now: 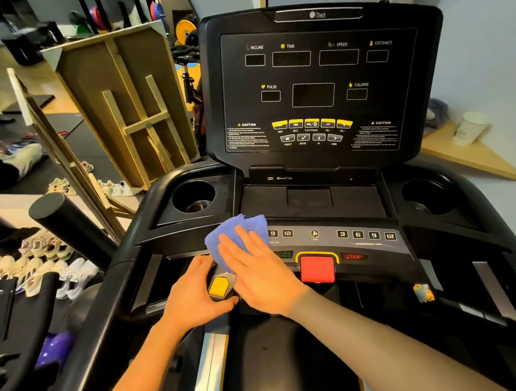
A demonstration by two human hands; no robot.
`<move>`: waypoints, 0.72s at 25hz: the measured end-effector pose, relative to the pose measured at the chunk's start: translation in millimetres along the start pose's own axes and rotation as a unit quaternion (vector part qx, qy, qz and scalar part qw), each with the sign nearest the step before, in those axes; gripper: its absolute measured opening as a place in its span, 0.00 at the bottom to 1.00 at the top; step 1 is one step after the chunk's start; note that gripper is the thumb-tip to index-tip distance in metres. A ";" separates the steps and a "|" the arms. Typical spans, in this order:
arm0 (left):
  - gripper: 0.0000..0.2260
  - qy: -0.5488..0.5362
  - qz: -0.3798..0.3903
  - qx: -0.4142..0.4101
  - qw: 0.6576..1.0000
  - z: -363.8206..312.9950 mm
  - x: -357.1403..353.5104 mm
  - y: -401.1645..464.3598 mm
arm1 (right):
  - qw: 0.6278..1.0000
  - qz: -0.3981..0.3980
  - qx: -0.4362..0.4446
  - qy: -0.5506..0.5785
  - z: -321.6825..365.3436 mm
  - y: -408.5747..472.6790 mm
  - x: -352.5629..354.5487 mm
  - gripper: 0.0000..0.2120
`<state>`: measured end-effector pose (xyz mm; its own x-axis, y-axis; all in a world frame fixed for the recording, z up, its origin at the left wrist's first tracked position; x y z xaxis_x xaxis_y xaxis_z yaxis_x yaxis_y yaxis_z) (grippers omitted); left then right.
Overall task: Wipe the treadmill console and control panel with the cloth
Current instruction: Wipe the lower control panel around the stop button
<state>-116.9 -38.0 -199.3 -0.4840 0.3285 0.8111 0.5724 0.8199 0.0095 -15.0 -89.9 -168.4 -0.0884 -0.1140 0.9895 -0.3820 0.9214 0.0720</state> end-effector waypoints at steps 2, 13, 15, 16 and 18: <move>0.38 -0.022 -0.010 -0.004 1.000 -1.8 1.8 -1.5 | 0.997 0.004 0.031 0.068 8.4 -0.2 -4.5 0.29; 0.42 0.011 0.002 -0.010 1.000 1.0 -1.5 0.1 | 0.974 0.156 0.075 0.148 -15.1 -26.7 -15.9 0.42; 0.45 0.025 0.004 -0.006 1.000 1.9 -2.4 0.5 | 0.971 0.198 0.058 0.123 -27.0 -38.1 -16.4 0.44; 0.47 0.031 0.006 -0.002 0.999 2.4 -2.7 0.5 | 0.969 0.211 0.060 0.115 -31.8 -45.4 -14.5 0.43; 0.48 0.034 0.014 0.003 0.999 3.8 -3.4 1.0 | 0.965 0.219 0.060 0.129 -43.0 -63.2 -10.1 0.40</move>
<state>-117.2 -36.6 -204.3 -0.4224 0.3185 0.8486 0.5807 0.8140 -0.0165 49.6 -131.0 -177.6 -0.0397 0.3880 0.9208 -0.4641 0.8089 -0.3608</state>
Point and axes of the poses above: each hand's wrist, its own y-axis towards the middle knuckle, its own x-axis out of the back of the hand, z = x × y, the point moved 9 cm from there along y, towards the middle knuckle, and after that the axes turned 4 degrees about z, right-handed, at the moved point
